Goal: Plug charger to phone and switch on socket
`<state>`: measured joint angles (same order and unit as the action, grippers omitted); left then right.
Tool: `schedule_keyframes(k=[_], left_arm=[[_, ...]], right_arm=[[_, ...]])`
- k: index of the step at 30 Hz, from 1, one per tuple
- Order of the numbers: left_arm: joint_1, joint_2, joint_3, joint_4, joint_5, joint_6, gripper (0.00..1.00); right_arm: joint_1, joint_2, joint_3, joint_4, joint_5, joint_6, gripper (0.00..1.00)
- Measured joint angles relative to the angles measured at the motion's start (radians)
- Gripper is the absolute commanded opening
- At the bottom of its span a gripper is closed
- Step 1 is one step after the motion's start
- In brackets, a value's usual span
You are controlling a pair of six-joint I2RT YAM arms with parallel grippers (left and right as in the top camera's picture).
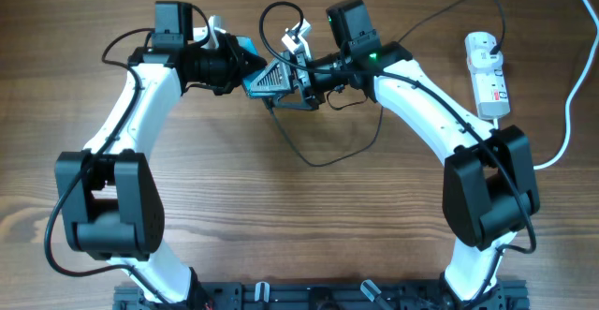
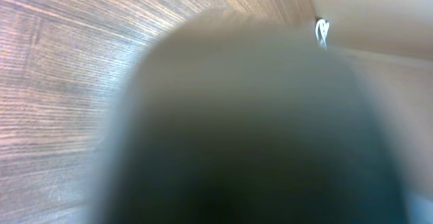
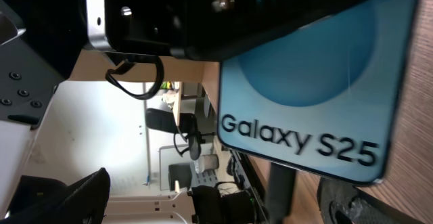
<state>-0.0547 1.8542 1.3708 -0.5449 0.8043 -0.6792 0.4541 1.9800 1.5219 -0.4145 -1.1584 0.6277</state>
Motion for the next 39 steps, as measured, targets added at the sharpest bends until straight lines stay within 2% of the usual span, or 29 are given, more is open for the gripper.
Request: schedule_keyframes(k=[3, 7, 9, 12, 15, 20, 22, 24, 25, 26, 27, 28, 30, 33, 35, 37, 39], left_arm=[[0.011, 0.000, -0.003, -0.040, 0.080, -0.003, 0.04], [0.014, 0.000, -0.010, -0.066, 0.145, -0.050, 0.04], [0.023, 0.000, -0.010, -0.108, 0.154, -0.160, 0.04], [0.023, -0.001, -0.011, -0.232, 0.163, -0.376, 0.04], [0.023, -0.001, -0.013, -0.309, 0.180, -0.510, 0.04], [0.023, -0.001, -0.013, -0.321, 0.267, -0.606, 0.04], [0.023, -0.001, -0.013, -0.322, 0.273, -0.630, 0.04], [0.023, -0.001, -0.013, -0.318, 0.277, -0.620, 0.04], [0.023, -0.001, -0.013, -0.307, 0.277, -0.586, 0.04], [0.021, -0.001, -0.013, -0.288, 0.260, -0.493, 0.04], [0.020, -0.001, -0.013, -0.273, 0.242, -0.412, 0.04], [0.017, -0.001, -0.013, -0.270, 0.199, -0.295, 0.04], [0.016, -0.001, -0.013, -0.266, 0.162, -0.142, 0.04], [0.010, -0.001, -0.016, -0.165, 0.105, 0.206, 0.04], [-0.012, -0.001, -0.016, -0.115, 0.163, 0.440, 0.04], [-0.036, -0.001, -0.016, -0.084, 0.309, 0.671, 0.04], [-0.050, -0.001, -0.018, -0.021, 0.441, 0.809, 0.04]], right_arm=[[-0.032, 0.000, 0.004, -0.045, 0.032, -0.048, 0.99], [-0.140, 0.000, 0.023, -0.283, 0.063, -0.185, 1.00], [-0.218, 0.000, 0.024, -0.437, 0.081, -0.238, 1.00], [-0.315, 0.000, 0.025, -0.520, 0.103, -0.260, 1.00], [-0.409, 0.000, 0.025, -0.536, 0.113, -0.264, 1.00], [-0.448, 0.000, 0.025, -0.536, 0.113, -0.264, 1.00], [-0.449, 0.000, 0.025, -0.460, 0.108, -0.247, 1.00], [-0.451, 0.000, 0.022, -0.309, 0.051, -0.206, 1.00], [-0.458, 0.000, 0.024, -0.196, 0.001, -0.166, 1.00], [-0.475, 0.000, 0.024, -0.064, -0.053, -0.106, 1.00], [-0.489, 0.000, 0.024, -0.010, -0.075, -0.072, 1.00], [-0.515, -0.001, 0.024, 0.029, -0.100, -0.035, 1.00], [-0.555, -0.001, 0.024, 0.055, -0.116, -0.018, 1.00], [-0.609, -0.002, 0.024, 0.084, -0.212, -0.030, 1.00], [-0.631, -0.002, 0.024, 0.058, -0.306, -0.050, 1.00], [-0.649, -0.002, 0.027, -0.059, -0.340, -0.112, 1.00], [-0.657, -0.002, 0.032, -0.227, -0.307, -0.199, 1.00]])
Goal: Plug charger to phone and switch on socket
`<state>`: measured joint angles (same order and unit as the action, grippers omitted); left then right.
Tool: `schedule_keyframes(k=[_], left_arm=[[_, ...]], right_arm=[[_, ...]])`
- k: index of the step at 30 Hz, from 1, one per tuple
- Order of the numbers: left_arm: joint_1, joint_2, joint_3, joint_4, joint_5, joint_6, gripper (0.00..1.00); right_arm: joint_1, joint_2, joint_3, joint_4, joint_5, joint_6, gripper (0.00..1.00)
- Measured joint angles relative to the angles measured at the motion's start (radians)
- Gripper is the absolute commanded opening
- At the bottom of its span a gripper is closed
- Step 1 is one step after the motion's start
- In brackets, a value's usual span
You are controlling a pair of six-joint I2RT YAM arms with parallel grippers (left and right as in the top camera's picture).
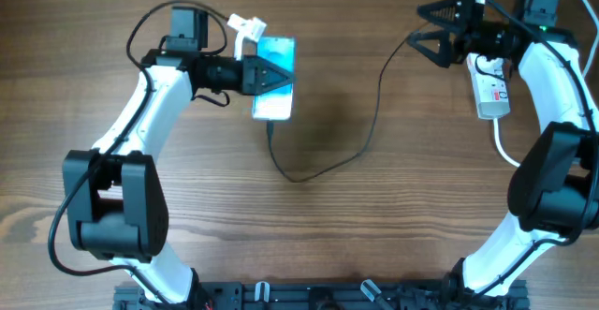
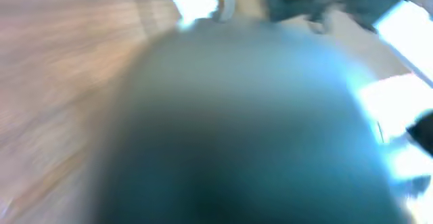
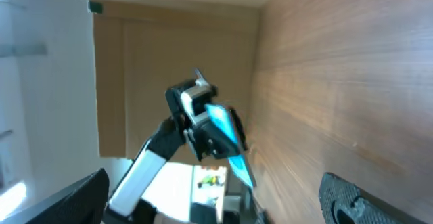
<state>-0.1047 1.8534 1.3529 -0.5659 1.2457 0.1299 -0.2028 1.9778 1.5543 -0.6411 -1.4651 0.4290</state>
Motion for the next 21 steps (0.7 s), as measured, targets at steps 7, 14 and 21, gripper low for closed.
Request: schedule_keyframes(k=[7, 14, 21], left_arm=[[0.001, 0.000, 0.000, 0.089, 0.219, 0.097, 0.04], [-0.003, 0.000, -0.003, 0.218, 0.019, -0.366, 0.04], [-0.014, 0.000, -0.008, 0.521, -0.163, -0.927, 0.04]], right_arm=[[0.064, -0.001, -0.001, -0.542, 0.705, -0.274, 0.96], [0.134, -0.247, -0.009, -0.492, 1.254, -0.253, 1.00], [0.061, -0.428, 0.047, -0.436, 1.343, -0.299, 0.90]])
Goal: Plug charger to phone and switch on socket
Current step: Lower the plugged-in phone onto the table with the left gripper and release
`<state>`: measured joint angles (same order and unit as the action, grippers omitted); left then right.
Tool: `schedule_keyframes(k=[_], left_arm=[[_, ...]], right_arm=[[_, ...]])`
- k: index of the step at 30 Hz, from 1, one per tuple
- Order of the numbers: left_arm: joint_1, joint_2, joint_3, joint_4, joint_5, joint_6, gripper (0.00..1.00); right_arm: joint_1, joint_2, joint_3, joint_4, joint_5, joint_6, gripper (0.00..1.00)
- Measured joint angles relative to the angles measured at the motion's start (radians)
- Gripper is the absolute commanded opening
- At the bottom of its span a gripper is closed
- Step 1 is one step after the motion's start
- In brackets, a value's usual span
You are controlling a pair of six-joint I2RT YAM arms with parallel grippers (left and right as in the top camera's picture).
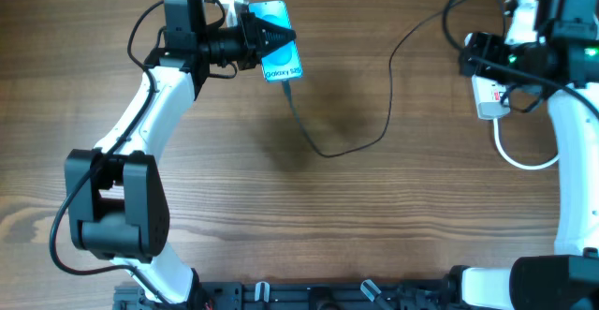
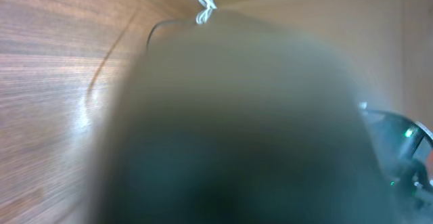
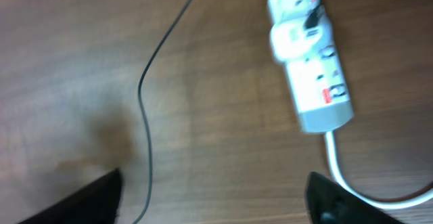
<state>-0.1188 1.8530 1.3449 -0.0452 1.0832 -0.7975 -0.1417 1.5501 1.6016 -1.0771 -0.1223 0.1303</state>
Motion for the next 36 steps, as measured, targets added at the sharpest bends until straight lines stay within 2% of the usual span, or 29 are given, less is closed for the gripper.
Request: schedule_keyframes(k=[3, 6, 10, 17, 22, 24, 29, 32, 36], left_arm=[[-0.006, 0.000, 0.003, -0.073, -0.081, -0.030, 0.04], [-0.043, 0.017, 0.005, -0.184, -0.192, 0.021, 0.04], [-0.129, 0.102, 0.005, -0.320, -0.444, 0.135, 0.04], [-0.199, 0.195, 0.005, -0.348, -0.704, 0.218, 0.04], [-0.200, 0.239, 0.005, -0.356, -0.776, 0.219, 0.04], [-0.200, 0.243, 0.010, -0.359, -0.775, 0.218, 0.09], [-0.200, 0.247, 0.011, -0.370, -0.780, 0.220, 0.15], [-0.200, 0.247, 0.014, -0.373, -0.779, 0.222, 0.23], [-0.201, 0.247, 0.021, -0.382, -0.779, 0.228, 0.22]], right_arm=[[-0.063, 0.000, 0.026, -0.008, -0.008, -0.001, 0.90], [-0.064, 0.000, 0.025, -0.015, -0.012, -0.005, 0.91], [-0.064, 0.000, 0.025, -0.016, -0.012, -0.005, 0.91], [-0.064, 0.000, 0.025, -0.018, -0.012, -0.005, 0.91], [-0.064, 0.000, 0.026, -0.026, -0.012, -0.005, 0.91], [-0.064, 0.000, 0.025, -0.026, -0.012, -0.005, 0.91], [-0.064, 0.000, 0.025, -0.029, -0.012, -0.005, 0.92], [-0.064, 0.000, 0.025, -0.029, -0.012, -0.005, 0.92], [-0.064, 0.000, 0.025, -0.029, -0.012, -0.005, 0.92]])
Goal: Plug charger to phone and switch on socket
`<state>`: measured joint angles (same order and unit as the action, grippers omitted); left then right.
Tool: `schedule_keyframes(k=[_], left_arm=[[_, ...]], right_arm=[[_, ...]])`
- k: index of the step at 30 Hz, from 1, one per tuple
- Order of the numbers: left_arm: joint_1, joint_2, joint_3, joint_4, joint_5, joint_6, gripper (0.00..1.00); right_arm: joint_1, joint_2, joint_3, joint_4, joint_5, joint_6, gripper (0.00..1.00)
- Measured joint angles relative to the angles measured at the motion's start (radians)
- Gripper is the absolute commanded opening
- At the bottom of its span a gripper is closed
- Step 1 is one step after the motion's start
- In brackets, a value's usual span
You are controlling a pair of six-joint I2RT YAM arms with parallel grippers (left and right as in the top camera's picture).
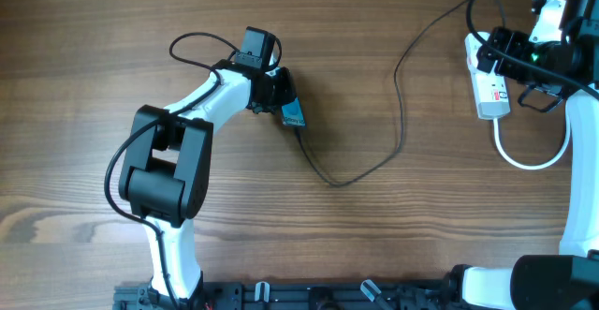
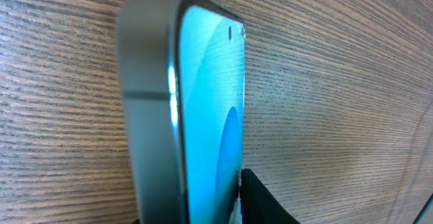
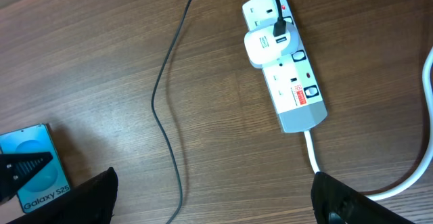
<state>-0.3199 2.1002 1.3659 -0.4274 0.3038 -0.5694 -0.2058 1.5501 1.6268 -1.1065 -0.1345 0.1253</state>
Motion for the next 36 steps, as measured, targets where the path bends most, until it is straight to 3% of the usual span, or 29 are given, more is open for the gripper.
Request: schedule_keyframes(k=[9, 12, 13, 20, 22, 23, 25, 26, 27, 30, 32, 33, 34, 35, 36], left_arm=[[0.000, 0.000, 0.012, -0.058, 0.000, 0.000, 0.23], [0.000, 0.000, 0.016, -0.080, 0.003, 0.000, 0.30], [0.000, 0.000, 0.019, -0.093, 0.006, 0.000, 0.40], [0.005, -0.008, 0.026, -0.132, 0.012, 0.008, 0.39], [0.007, -0.008, 0.026, -0.138, 0.014, 0.008, 0.43], [0.008, -0.008, 0.026, -0.138, 0.015, 0.008, 0.38], [0.008, -0.008, 0.027, -0.139, 0.014, 0.010, 0.04], [0.011, -0.007, 0.026, -0.150, 0.004, 0.010, 0.04], [0.022, -0.006, 0.023, -0.151, 0.015, 0.009, 0.04], [0.081, -0.008, 0.028, -0.207, 0.018, 0.011, 0.04], [0.191, -0.029, 0.055, -0.223, 0.054, 0.011, 0.04], [0.244, -0.061, 0.075, -0.221, 0.077, 0.011, 0.11], [0.289, -0.100, 0.088, -0.220, 0.093, 0.011, 0.29], [0.335, -0.143, 0.099, -0.217, 0.106, 0.008, 0.69], [0.373, -0.174, 0.108, -0.217, 0.114, 0.011, 0.73]], right_arm=[[0.000, 0.000, 0.000, -0.001, 0.000, 0.000, 0.93], [0.000, 0.000, 0.000, -0.004, 0.000, 0.000, 0.94], [0.000, 0.000, 0.000, -0.004, 0.000, 0.000, 0.94], [0.000, 0.000, 0.000, -0.006, -0.004, 0.000, 0.94], [0.000, 0.000, 0.000, -0.007, -0.004, 0.000, 0.95], [0.000, 0.000, 0.000, -0.007, -0.004, 0.000, 0.95], [0.000, 0.000, 0.000, -0.008, -0.004, 0.000, 0.92], [0.000, 0.000, 0.000, -0.008, -0.004, 0.000, 0.78], [0.000, 0.000, 0.000, -0.008, -0.006, 0.000, 0.75], [0.000, 0.000, 0.000, -0.008, -0.023, -0.008, 0.72], [0.000, 0.000, 0.000, -0.008, -0.026, -0.008, 0.75], [0.000, 0.000, 0.000, -0.008, -0.029, -0.008, 0.82], [0.000, 0.000, 0.000, -0.007, -0.030, -0.010, 0.92], [0.000, 0.000, 0.000, -0.008, -0.031, -0.015, 0.99], [0.000, 0.000, 0.000, -0.007, -0.034, -0.016, 1.00]])
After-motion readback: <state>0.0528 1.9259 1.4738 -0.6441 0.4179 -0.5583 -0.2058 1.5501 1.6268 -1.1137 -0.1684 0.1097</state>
